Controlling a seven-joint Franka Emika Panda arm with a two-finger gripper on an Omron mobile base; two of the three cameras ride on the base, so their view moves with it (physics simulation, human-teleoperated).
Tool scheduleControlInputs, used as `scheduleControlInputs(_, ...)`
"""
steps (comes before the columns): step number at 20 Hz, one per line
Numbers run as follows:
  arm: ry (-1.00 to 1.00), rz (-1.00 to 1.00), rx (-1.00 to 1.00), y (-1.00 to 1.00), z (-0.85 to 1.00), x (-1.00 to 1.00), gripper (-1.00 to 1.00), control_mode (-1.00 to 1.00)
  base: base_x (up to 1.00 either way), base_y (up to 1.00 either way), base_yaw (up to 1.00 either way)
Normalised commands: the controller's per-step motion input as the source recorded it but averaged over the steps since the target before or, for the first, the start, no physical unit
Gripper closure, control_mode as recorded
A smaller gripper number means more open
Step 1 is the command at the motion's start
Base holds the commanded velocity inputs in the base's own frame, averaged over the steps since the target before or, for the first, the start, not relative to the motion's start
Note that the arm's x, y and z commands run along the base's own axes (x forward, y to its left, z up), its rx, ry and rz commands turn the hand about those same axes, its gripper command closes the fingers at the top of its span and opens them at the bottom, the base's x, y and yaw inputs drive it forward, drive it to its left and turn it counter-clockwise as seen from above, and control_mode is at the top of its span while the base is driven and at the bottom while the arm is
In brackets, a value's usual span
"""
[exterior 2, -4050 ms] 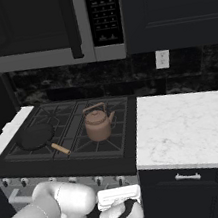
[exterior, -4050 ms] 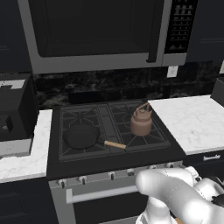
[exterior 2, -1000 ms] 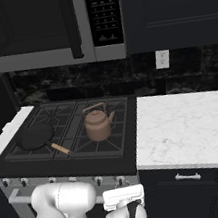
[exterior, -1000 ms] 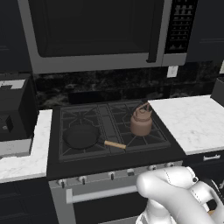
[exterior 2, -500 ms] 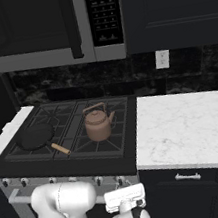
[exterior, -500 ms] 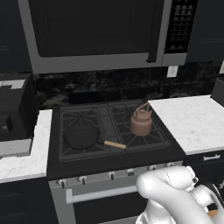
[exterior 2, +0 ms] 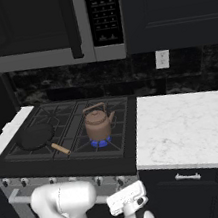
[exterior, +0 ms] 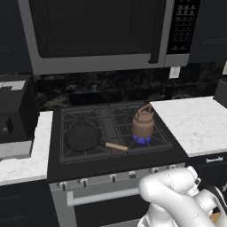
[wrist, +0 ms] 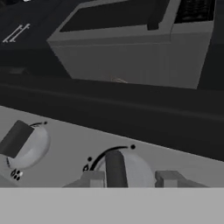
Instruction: Pick the kettle from the counter and place it on a stove burner. Then turn the burner on.
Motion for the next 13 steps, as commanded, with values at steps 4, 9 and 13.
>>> scheduleControlInputs(4, -0.12, 0.12, -0.24, 0.15, -0.22, 0.0, 1.0, -1.0, 0.0, 0.0, 0.0)
scheduleControlInputs(9, -0.09, 0.11, -0.24, 0.11, -0.23, 0.0, 1.0, -1.0, 0.0, 0.0, 0.0)
scheduleControlInputs(13, -0.12, 0.11, -0.22, 0.05, -0.14, 0.0, 1.0, -1.0, 0.0, 0.0, 0.0)
